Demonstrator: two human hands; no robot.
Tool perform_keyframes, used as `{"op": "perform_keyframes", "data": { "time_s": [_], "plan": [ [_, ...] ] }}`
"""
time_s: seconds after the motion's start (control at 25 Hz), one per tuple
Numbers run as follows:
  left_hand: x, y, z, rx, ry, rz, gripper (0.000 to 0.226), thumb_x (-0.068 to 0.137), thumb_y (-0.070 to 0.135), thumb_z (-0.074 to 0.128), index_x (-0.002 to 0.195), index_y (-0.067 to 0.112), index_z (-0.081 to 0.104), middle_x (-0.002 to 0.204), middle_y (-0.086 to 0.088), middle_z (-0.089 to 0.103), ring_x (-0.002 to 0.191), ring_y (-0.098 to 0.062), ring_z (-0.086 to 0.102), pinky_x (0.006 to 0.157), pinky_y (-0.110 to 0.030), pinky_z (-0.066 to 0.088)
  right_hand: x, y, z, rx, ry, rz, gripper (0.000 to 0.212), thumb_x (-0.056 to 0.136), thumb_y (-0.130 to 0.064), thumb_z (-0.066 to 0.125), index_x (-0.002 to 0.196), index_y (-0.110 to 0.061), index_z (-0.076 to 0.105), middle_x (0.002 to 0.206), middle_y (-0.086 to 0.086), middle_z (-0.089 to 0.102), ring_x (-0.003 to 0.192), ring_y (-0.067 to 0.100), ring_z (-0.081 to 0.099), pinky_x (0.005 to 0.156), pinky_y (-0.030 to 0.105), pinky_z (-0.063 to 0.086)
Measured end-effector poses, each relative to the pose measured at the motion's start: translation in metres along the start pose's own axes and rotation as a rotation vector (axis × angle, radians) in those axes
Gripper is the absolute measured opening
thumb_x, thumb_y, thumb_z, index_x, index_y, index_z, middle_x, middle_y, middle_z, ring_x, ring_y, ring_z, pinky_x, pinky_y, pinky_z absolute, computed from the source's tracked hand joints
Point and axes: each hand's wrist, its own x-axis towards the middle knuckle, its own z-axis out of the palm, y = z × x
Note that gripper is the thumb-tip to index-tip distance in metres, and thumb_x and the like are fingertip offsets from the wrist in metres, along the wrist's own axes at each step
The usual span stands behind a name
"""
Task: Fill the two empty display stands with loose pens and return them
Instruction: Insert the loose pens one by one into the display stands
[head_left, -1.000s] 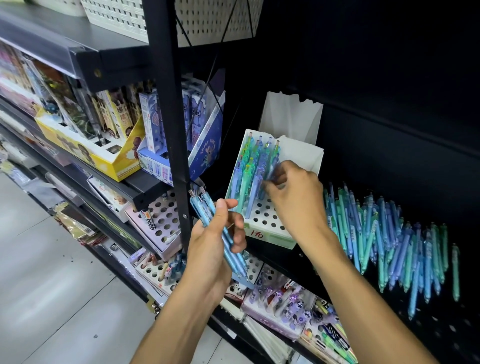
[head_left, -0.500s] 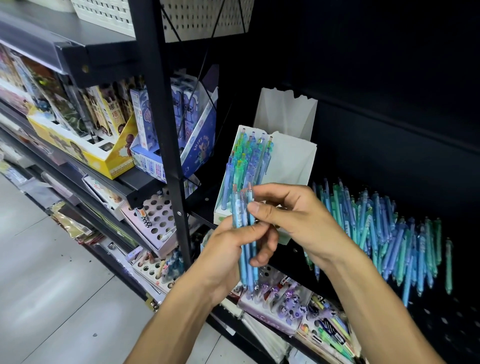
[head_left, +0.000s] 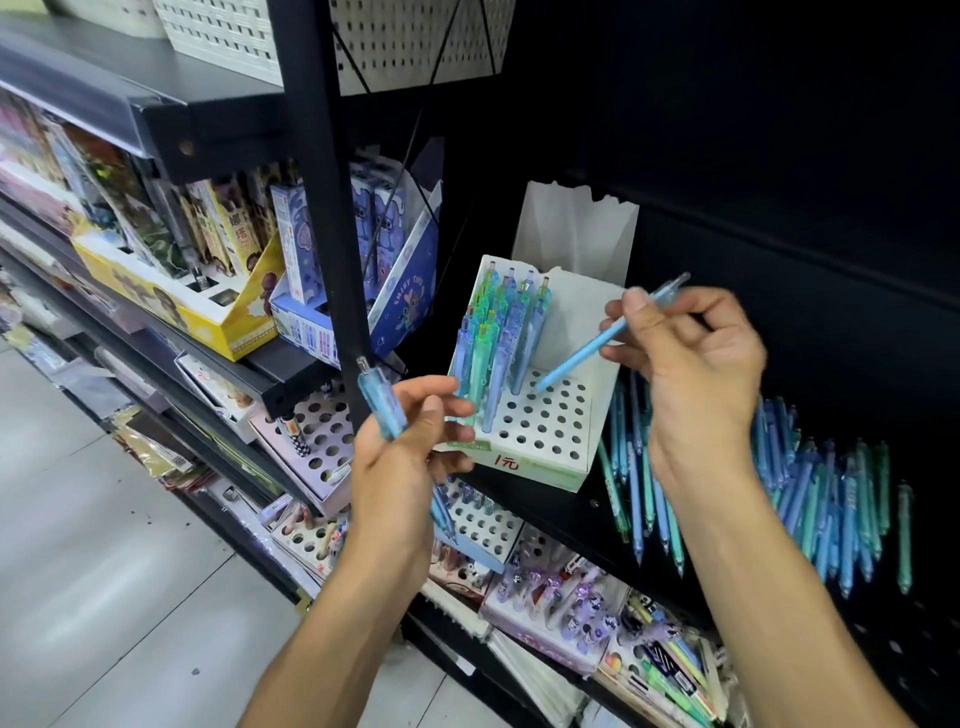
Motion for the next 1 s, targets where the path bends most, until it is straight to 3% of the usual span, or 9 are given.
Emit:
{"op": "perform_keyframes", "data": {
  "time_s": [0.12,0.24,0.44,0.64,0.76,0.88,0.92,1.0],
  "plan": [
    [-0.001,0.000,0.000,-0.019,-0.005,-0.053,0.021,0.101,0.006,0.046,0.098,0.011,0.066,0.081,-0.008,0.064,0.061,-0.018,0.052,0.049,-0.024,0.035,-0.005,0.018,0.011,-0.233,-0.041,-0.086,0.019,0.085,-0.008,0.074,0.086,-0.010,0.055,0.081,0.010,0.072,0.073,0.023,0.072,0.064,0.032,0.059],
    [-0.005,-0.002,0.001,-0.001,-0.024,-0.073,0.019,0.101,0.007,0.047,0.099,0.011,0.065,0.077,-0.009,0.062,0.057,-0.016,0.049,0.048,-0.023,0.032,-0.010,0.032,0.016,-0.418,-0.072,-0.129,0.023,0.084,-0.017,0.077,0.085,-0.012,0.055,0.077,0.007,0.068,0.073,0.028,0.069,0.070,0.044,0.060],
    [-0.003,-0.002,-0.003,0.003,-0.034,-0.072,0.018,0.102,0.008,0.047,0.101,0.010,0.065,0.075,-0.008,0.060,0.056,-0.015,0.047,0.048,-0.023,0.031,-0.002,0.032,0.022,-0.527,-0.085,-0.219,0.026,0.084,-0.019,0.078,0.084,-0.010,0.053,0.071,-0.005,0.063,0.068,0.011,0.063,0.069,0.035,0.058],
    [-0.006,-0.001,0.000,0.031,-0.091,-0.070,0.020,0.102,0.006,0.045,0.100,0.009,0.064,0.073,-0.008,0.059,0.055,-0.015,0.045,0.048,-0.023,0.031,0.001,0.049,0.021,-0.659,-0.203,-0.097,0.028,0.084,-0.025,0.078,0.081,-0.014,0.053,0.068,0.002,0.067,0.066,0.026,0.065,0.065,0.046,0.057],
    [-0.006,-0.001,0.001,0.069,-0.106,-0.062,0.019,0.103,0.006,0.045,0.102,0.008,0.064,0.072,-0.008,0.059,0.056,-0.015,0.045,0.047,-0.021,0.033,0.002,0.045,0.023,-0.850,-0.215,-0.095,0.027,0.084,-0.033,0.077,0.086,-0.019,0.054,0.072,-0.006,0.067,0.064,0.013,0.064,0.061,0.033,0.053],
    [-0.004,0.001,0.001,0.072,-0.142,-0.076,0.019,0.100,0.000,0.044,0.101,0.007,0.062,0.069,-0.009,0.058,0.054,-0.015,0.044,0.047,-0.023,0.029,-0.018,0.029,0.021,-0.900,-0.055,-0.360,0.026,0.090,-0.039,0.070,0.089,-0.019,0.053,0.072,-0.009,0.059,0.059,0.006,0.055,0.056,0.029,0.045],
    [-0.004,0.001,0.003,0.084,-0.174,-0.092,0.019,0.096,-0.004,0.045,0.098,0.007,0.061,0.068,-0.009,0.058,0.053,-0.015,0.043,0.047,-0.023,0.027,-0.025,0.027,0.019,-0.822,-0.105,-0.409,0.021,0.092,-0.034,0.068,0.086,-0.018,0.056,0.070,-0.009,0.059,0.056,0.007,0.053,0.054,0.025,0.043],
    [-0.006,0.003,0.008,0.100,-0.230,-0.142,0.019,0.081,-0.009,0.049,0.088,0.007,0.056,0.063,-0.008,0.055,0.052,-0.014,0.042,0.047,-0.023,0.026,-0.036,0.024,0.018,-0.662,-0.414,-0.284,0.011,0.094,-0.028,0.066,0.092,-0.017,0.067,0.080,-0.008,0.065,0.063,0.007,0.058,0.057,0.022,0.045]
  ]
}}
